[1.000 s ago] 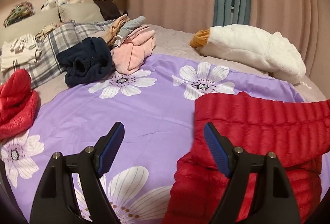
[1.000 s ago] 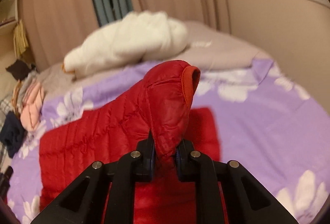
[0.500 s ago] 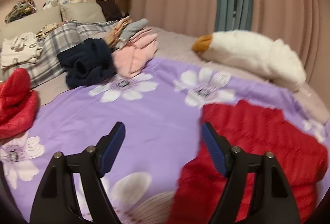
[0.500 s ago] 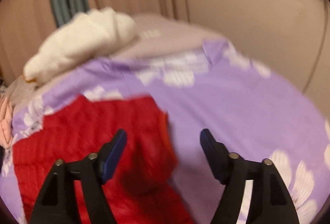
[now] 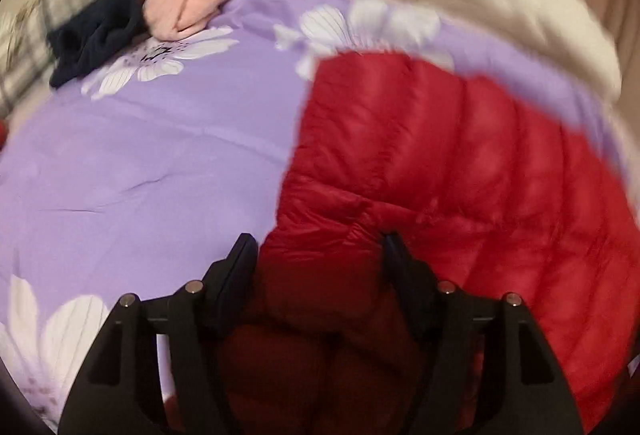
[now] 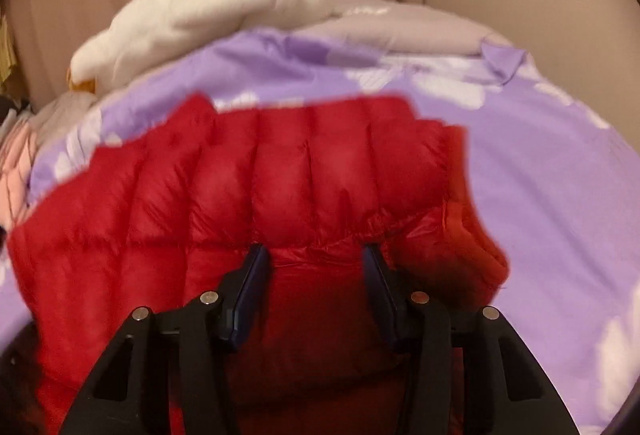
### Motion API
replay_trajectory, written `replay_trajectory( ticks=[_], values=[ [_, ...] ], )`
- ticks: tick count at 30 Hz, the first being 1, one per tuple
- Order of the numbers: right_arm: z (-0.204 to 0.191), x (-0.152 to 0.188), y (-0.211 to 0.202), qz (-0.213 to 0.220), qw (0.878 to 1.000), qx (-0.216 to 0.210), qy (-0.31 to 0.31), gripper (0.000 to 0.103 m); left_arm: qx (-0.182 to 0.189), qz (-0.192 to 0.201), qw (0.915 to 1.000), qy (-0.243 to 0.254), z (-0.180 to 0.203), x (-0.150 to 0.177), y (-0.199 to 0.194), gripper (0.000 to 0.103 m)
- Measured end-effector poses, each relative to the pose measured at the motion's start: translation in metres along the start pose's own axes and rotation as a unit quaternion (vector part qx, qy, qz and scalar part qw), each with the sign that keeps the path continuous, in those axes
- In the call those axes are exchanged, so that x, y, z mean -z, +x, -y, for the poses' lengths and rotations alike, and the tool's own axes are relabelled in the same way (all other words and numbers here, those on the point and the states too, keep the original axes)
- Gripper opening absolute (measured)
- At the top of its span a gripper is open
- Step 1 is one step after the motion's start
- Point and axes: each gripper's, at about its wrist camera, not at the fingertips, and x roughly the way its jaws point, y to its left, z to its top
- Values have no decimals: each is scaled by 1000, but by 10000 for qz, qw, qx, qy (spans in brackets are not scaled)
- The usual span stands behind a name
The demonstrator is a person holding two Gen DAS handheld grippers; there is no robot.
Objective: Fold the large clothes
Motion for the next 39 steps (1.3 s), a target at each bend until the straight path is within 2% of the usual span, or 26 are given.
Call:
replay_trajectory(
  ticks=[2,5,10,17,39],
  values=[
    [-10,-4,-1,117,9994,282,-192,48,103,-26,9999,-66,-3,2,3,67],
    [-25,-3,6,73,9963,664,-544,48,27,-5,10000,6,1,2,2,67],
    [-17,-2,2,85,9975,545,-435,48,48,-10,10000,9,1,1,4,68],
    [-22,-1,4,83,9965,652,-512,49,-59,-32,9999,126,4,2,6,71],
    [-22,-1,4,88,9964,660,-518,49,-30,-52,9999,137,4,1,9,75]
  ],
)
